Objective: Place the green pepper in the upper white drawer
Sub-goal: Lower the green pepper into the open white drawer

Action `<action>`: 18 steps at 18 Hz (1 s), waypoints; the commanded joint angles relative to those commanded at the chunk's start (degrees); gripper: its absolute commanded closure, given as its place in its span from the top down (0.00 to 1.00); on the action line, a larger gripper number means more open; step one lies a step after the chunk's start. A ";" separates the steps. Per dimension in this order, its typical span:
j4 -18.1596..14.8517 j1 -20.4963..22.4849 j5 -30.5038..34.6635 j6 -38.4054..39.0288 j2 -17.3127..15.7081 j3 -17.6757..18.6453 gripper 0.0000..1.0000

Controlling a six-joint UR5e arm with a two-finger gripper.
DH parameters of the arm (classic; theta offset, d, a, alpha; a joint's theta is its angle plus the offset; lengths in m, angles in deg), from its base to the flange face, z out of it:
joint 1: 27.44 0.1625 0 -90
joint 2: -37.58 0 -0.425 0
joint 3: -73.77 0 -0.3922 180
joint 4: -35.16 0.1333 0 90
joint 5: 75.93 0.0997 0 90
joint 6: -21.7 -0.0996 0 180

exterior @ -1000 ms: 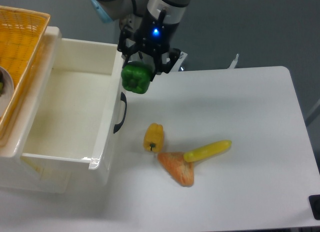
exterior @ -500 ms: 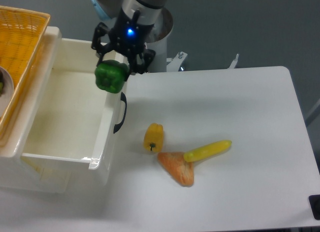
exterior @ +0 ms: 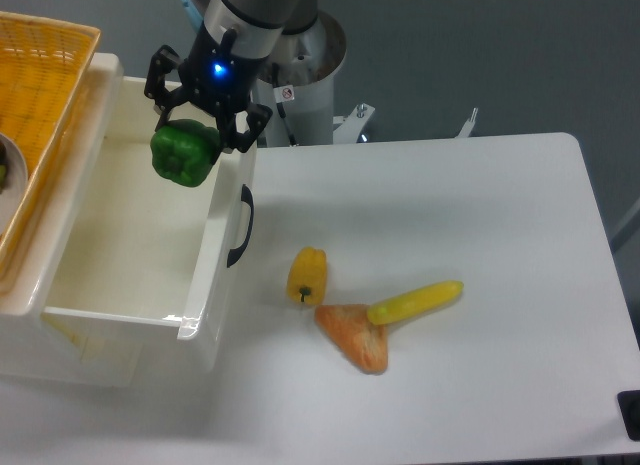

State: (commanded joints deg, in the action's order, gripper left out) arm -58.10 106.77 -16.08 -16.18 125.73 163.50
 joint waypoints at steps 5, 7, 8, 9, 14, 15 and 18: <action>0.09 -1.58 0.26 -0.09 0.61 0.97 0.50; 0.09 -1.84 0.35 0.00 1.05 1.15 0.50; 0.17 -2.28 0.35 0.00 1.32 1.32 0.50; 0.09 -2.63 0.35 0.00 1.41 1.41 0.50; 0.00 -3.08 0.35 0.00 1.93 1.50 0.50; 0.09 -3.51 0.44 0.00 2.11 1.67 0.50; 0.18 -4.13 0.44 0.00 2.46 1.94 0.50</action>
State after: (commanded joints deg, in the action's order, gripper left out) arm -57.92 102.64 -15.64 -16.18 128.20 165.44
